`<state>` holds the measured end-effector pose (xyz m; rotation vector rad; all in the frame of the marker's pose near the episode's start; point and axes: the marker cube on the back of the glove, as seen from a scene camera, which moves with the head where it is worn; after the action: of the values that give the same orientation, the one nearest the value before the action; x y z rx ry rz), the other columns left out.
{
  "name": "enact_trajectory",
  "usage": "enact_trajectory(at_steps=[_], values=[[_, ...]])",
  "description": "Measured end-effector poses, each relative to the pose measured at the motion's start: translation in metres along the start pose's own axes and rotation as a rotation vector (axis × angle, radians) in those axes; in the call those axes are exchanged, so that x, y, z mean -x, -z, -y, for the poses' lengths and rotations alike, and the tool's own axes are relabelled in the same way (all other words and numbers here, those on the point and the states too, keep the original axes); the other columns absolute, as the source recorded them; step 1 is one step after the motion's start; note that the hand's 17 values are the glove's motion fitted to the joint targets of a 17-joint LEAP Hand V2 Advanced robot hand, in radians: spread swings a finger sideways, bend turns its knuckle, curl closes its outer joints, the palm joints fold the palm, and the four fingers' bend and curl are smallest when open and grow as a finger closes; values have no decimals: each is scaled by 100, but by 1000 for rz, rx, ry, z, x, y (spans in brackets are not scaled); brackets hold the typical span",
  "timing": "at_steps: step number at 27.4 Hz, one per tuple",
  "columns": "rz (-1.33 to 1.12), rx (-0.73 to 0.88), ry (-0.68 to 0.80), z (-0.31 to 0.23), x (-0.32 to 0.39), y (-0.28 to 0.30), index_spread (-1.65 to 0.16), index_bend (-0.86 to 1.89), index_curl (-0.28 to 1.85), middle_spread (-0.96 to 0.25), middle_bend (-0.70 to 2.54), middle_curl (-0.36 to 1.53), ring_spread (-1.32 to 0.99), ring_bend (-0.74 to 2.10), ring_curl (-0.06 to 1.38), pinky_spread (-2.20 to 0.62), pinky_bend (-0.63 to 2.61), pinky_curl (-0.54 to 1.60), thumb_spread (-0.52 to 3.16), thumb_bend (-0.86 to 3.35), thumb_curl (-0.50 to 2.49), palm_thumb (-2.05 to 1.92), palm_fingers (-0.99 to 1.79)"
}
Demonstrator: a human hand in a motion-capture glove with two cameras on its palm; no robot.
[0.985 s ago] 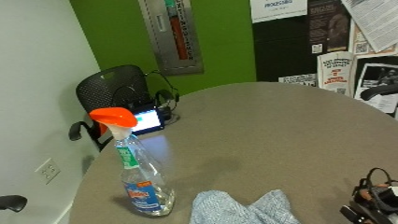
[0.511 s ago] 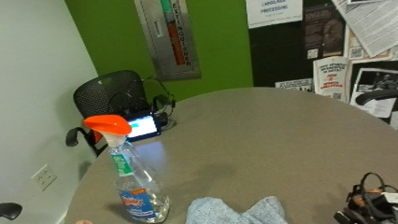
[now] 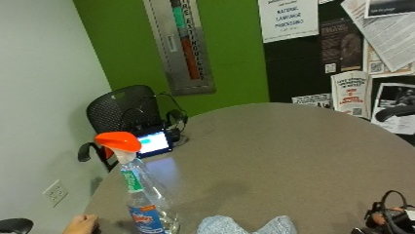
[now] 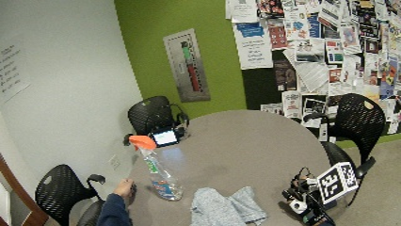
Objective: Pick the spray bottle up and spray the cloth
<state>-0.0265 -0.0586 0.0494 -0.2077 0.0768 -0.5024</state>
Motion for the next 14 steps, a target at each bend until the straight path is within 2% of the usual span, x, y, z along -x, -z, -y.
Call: enact_trajectory(at_steps=[14], values=[[-7, 73, 73, 8, 23, -24, -24, 15, 38, -7, 18, 46, -16, 35, 45, -18, 34, 41, 135, -1, 37, 47, 111]])
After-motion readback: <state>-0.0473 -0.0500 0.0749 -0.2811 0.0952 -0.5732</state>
